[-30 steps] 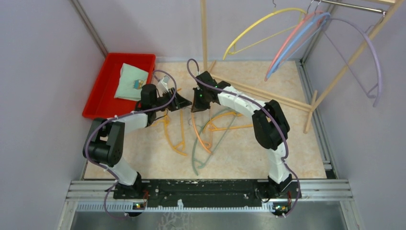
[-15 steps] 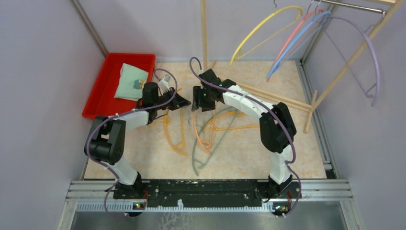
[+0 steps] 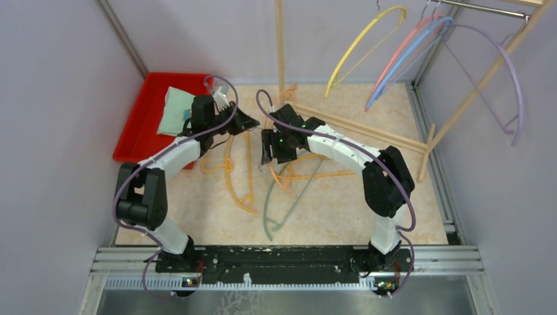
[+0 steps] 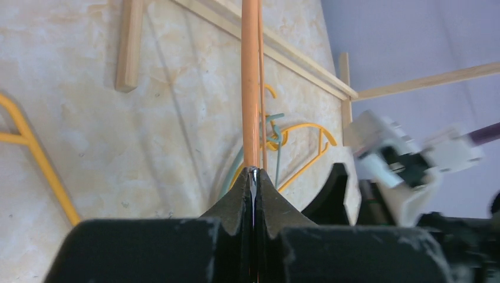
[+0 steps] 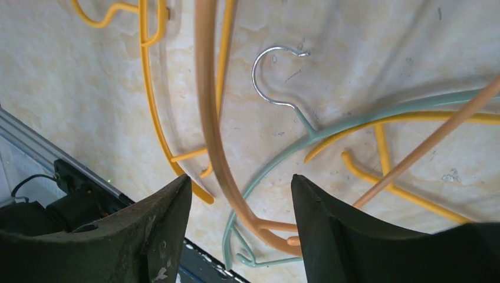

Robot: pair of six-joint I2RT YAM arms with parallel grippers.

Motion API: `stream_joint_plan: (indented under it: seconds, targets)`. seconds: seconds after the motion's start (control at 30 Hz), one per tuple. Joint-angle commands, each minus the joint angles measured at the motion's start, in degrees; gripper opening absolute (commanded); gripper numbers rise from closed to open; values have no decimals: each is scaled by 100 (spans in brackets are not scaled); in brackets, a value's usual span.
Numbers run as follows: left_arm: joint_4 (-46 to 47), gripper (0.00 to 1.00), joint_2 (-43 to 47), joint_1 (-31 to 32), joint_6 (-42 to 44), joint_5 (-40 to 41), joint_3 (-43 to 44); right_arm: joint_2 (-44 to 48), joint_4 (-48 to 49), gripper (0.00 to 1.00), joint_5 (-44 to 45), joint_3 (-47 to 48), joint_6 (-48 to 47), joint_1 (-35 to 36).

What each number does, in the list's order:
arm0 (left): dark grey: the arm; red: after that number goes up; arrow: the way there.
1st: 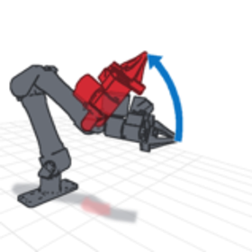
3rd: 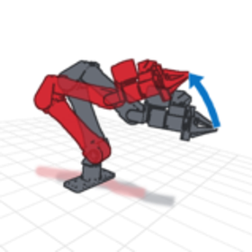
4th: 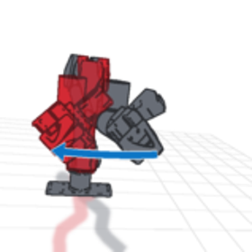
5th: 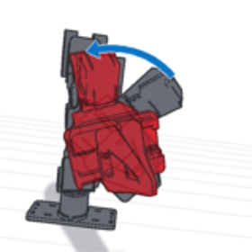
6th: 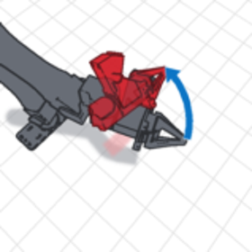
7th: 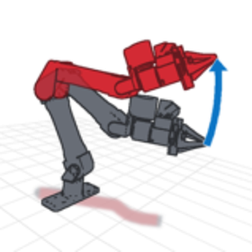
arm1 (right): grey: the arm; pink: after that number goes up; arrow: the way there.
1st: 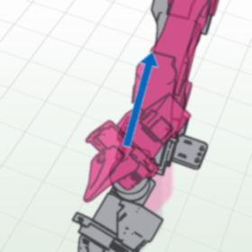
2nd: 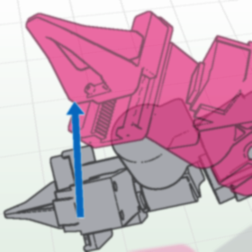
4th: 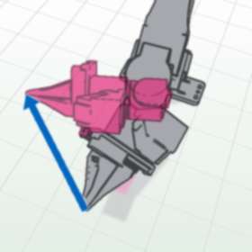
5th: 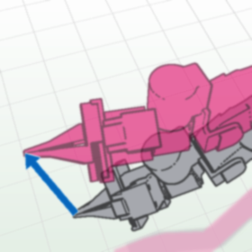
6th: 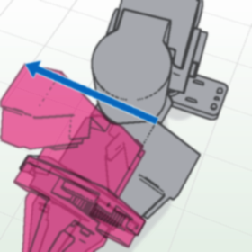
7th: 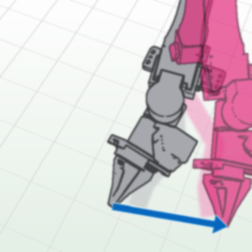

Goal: Organize the hangers

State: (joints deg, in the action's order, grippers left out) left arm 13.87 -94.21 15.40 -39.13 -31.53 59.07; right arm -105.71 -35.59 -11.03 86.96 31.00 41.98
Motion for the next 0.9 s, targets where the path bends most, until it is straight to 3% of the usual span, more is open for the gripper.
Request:
stream_joint_plan:
  seconds: [0.0, 0.17, 0.43, 0.57, 0.6, 0.63, 0.73, 0.8, 0.83, 0.87]
  targets:
    - [-394, 0, 403, 41, -291, 31, 532, 298, 334, 62, -53, -31, -90, 111]
    - [-1010, 0, 463, 41, -354, 0, 978, 243, 477, 58, 115, -78, -184, 166]
    - [-1231, 0, 600, 41, -253, 56, 1181, 485, 384, 14, 257, -98, -330, 171]
    - [-1183, 1, 559, 42, -141, -33, 1306, 914, 303, 0, 441, -202, -372, 173]
    - [-1089, 10, 566, 40, -139, -142, 1291, 1018, 293, 0, 449, -219, -364, 172]
    - [-972, 26, 581, 42, -131, -274, 1274, 1144, 283, 0, 464, -249, -349, 177]
    - [-468, 52, 749, 38, -139, -642, 1106, 1436, 275, 0, 532, -336, -294, 171]
    - [-111, 88, 946, 42, -128, -715, 936, 1571, 264, 0, 562, -410, -280, 175]
    - [15, 98, 1044, 33, -111, -728, 853, 1631, 270, 0, 586, -454, -282, 170]
    - [133, 99, 1158, 33, -73, -724, 743, 1698, 272, 0, 604, -504, -284, 163]
